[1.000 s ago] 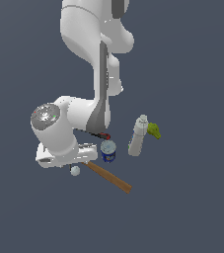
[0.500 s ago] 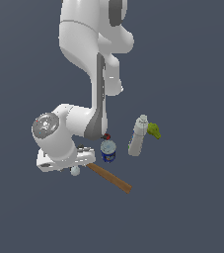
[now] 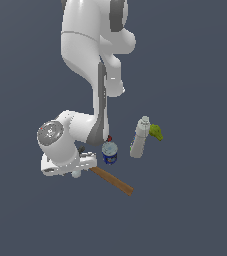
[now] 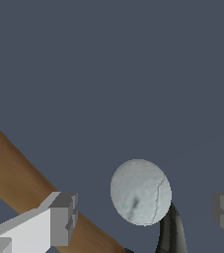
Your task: Pick up a designated object from a clutter of objects.
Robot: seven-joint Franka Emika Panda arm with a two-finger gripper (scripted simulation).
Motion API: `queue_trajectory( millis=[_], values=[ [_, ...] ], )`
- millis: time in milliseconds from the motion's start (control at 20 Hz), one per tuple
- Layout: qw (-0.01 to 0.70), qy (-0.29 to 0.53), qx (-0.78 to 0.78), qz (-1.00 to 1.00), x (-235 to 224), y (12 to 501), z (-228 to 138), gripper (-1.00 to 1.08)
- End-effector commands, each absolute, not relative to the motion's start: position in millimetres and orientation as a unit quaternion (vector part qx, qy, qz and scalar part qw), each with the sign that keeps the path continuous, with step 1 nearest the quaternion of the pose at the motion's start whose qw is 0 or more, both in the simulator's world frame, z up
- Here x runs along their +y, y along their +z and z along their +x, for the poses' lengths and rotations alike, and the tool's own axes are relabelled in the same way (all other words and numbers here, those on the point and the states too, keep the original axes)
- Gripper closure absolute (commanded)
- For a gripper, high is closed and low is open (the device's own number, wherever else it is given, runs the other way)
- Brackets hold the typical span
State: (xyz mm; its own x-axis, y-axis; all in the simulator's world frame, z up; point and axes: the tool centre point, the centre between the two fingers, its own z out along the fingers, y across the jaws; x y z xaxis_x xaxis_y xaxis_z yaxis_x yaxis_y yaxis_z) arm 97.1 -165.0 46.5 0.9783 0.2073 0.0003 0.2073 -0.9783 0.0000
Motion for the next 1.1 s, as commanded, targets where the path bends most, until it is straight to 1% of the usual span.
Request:
queue_trajectory(
  millis=[0,350,400,1050],
  values=[
    [0.000,0.000,-0.104,-0.995,-165,33,96,-0.92],
    [0.000,0.000,-0.105,-0.994,-165,21,98,-0.92],
    [0.000,0.000,-0.105,-0.994,-165,21,98,1.08],
    [0.000,-0.001,-0.105,-0.994,-163,25,99,1.08]
  ],
)
